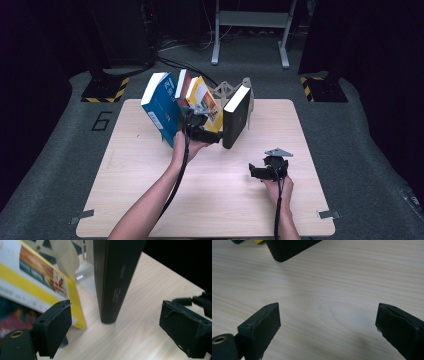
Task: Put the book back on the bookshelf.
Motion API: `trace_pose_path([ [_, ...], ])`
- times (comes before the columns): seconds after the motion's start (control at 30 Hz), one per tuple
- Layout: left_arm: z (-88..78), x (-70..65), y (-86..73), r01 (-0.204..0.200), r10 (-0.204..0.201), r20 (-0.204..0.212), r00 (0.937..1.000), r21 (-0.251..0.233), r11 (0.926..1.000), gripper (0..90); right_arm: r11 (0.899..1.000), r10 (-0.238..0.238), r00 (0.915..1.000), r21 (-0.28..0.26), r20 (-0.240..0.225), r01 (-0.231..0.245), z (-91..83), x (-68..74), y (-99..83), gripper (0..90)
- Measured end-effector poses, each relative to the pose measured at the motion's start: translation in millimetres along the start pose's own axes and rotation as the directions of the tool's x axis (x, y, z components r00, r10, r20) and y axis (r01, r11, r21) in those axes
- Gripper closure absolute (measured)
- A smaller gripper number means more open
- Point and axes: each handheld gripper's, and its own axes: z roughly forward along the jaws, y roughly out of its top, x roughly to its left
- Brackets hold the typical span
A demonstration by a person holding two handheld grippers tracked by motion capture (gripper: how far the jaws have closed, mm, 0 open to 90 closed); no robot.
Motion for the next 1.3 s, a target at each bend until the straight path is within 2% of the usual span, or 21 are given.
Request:
trace_pose_path([
  [0.13, -5.7, -1.0, -25.3, -0.005, 0.005, 0.001, 1.0000, 0.017, 0.9998, 9.1, 1.000, 0.018, 0.9998, -0.004, -0.005, -0.018, 1.1, 6.8, 2.6, 4.9],
  [0.2, -8.8, -1.0, -37.4, -0.022, 0.022, -0.001, 0.9998, 0.026, 0.9994, 8.7, 1.000, 0.014, 0.9999, -0.004, -0.005, -0.014, 2.2, 9.9, 4.1, 4.7],
  [0.37, -13.5, 2.4, -70.1, -0.026, 0.026, -0.001, 0.9997, 0.084, 0.9961, 5.8, 1.000, 0.019, 0.9998, 0.001, -0.008, -0.019, 4.1, 17.6, 8.2, 1.8],
  [0.43, -14.3, 4.6, -82.6, -0.034, 0.036, -0.019, 0.9992, 0.111, 0.9932, 4.3, 1.000, 0.014, 0.9999, 0.004, 0.000, -0.014, 4.9, 21.8, 9.9, 0.0],
  [0.53, -13.9, 12.1, -103.9, -0.021, 0.026, -0.030, 0.9992, 0.145, 0.9893, 2.4, 1.000, -0.002, 1.0000, 0.002, 0.000, 0.002, 6.7, 27.7, 12.6, 0.0],
  [0.77, -13.0, 36.9, -145.0, 0.023, -0.006, -0.083, 0.9965, 0.211, 0.9771, 0.1, 1.000, -0.002, 0.9999, -0.013, -0.012, 0.002, 9.8, 36.9, 19.6, 0.0],
  [0.83, -13.8, 44.7, -153.2, 0.029, -0.008, -0.090, 0.9959, 0.229, 0.9730, 0.1, 1.000, 0.022, 0.9996, -0.018, -0.019, -0.022, 10.2, 40.1, 20.7, 0.0],
  [0.87, -13.3, 47.4, -157.6, 0.026, 0.000, -0.113, 0.9936, 0.227, 0.9736, 0.1, 0.999, 0.022, 0.9995, -0.023, -0.023, -0.023, 10.8, 40.9, 21.5, 0.0],
  [1.0, -15.5, 58.5, -173.3, 0.048, -0.013, -0.149, 0.9888, 0.234, 0.9712, 0.0, 0.997, 0.059, 0.9981, -0.044, -0.019, -0.060, 9.8, 47.5, 26.4, 0.0],
  [1.03, -16.8, 60.7, -176.6, 0.063, -0.028, -0.153, 0.9879, 0.228, 0.9716, 0.1, 0.997, 0.066, 0.9976, -0.039, -0.022, -0.066, 9.7, 49.7, 28.6, 0.0],
  [1.1, -19.9, 63.5, -181.5, 0.057, -0.019, -0.179, 0.9837, 0.208, 0.9765, 0.0, 0.997, 0.063, 0.9978, -0.046, -0.017, -0.064, 10.4, 54.0, 33.5, 0.0],
  [1.2, -24.0, 66.8, -186.1, 0.086, -0.046, -0.207, 0.9772, 0.189, 0.9781, 0.0, 0.997, 0.064, 0.9979, -0.041, -0.013, -0.064, 12.2, 61.4, 42.7, 0.6],
  [1.3, -25.0, 68.1, -188.2, 0.084, -0.047, -0.204, 0.9778, 0.177, 0.9807, 0.0, 0.997, 0.072, 0.9974, -0.026, -0.010, -0.072, 14.4, 67.8, 55.1, 1.6],
])
